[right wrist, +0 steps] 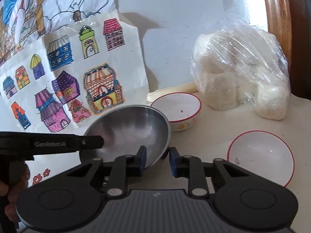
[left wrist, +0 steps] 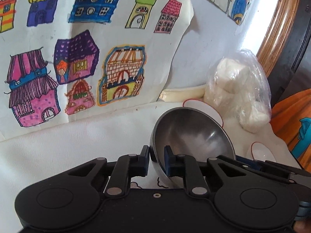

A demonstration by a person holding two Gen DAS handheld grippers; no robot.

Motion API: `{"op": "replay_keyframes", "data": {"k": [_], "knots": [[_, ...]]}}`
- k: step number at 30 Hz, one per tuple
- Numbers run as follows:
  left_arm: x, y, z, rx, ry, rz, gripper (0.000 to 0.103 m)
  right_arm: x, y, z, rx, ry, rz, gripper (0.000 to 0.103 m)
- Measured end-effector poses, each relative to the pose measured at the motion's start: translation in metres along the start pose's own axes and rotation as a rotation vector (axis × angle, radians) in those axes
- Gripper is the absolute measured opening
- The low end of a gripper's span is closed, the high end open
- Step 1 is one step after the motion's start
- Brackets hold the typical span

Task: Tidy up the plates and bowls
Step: 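Close the left gripper on the steel bowl rim and lift it, then carry the steel bowl with the left gripper and lower it beside the plate stack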

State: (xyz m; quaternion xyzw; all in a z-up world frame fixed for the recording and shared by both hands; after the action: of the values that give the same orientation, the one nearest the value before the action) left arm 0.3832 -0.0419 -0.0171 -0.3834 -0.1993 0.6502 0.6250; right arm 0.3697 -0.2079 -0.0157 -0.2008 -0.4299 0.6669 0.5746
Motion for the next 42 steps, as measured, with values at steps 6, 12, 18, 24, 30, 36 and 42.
{"op": "replay_keyframes", "data": {"k": [6,12,18,24,30,36,42], "knots": [[-0.008,-0.006,0.019,-0.062,0.036,0.016,0.013,-0.006,-0.003,0.014,-0.06,-0.012,-0.029,0.021],[-0.024,-0.007,0.051,-0.123,0.082,0.001,0.013,-0.005,-0.01,0.05,-0.15,-0.01,-0.037,0.02],[-0.033,0.006,0.096,-0.171,0.13,-0.009,0.012,0.003,-0.005,0.1,-0.211,-0.032,-0.031,0.021],[-0.033,0.043,0.146,-0.158,0.157,0.0,0.012,0.016,0.02,0.149,-0.199,-0.093,-0.028,0.021],[-0.023,0.093,0.197,-0.129,0.151,0.014,0.015,0.032,0.06,0.186,-0.12,-0.169,-0.043,0.021],[-0.005,0.134,0.221,-0.059,0.135,0.055,0.015,0.051,0.099,0.21,-0.056,-0.206,-0.042,0.021],[0.005,0.161,0.238,-0.027,0.129,0.069,0.015,0.065,0.125,0.225,-0.017,-0.22,-0.036,0.021]]}}
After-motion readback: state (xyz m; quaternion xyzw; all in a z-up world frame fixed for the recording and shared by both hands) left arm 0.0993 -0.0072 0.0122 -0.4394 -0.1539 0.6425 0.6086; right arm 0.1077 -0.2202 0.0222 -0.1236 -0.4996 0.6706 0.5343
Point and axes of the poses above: each gripper's, at about its wrist camera, not at the fingertips, and z roughly against the way its jaws point, x to its left, y to its underside, the point moved 5 cm from there along -z, roughly the way its jaws point, and after that the axes turned 2 degrees about -y, right-handed, at the moved point
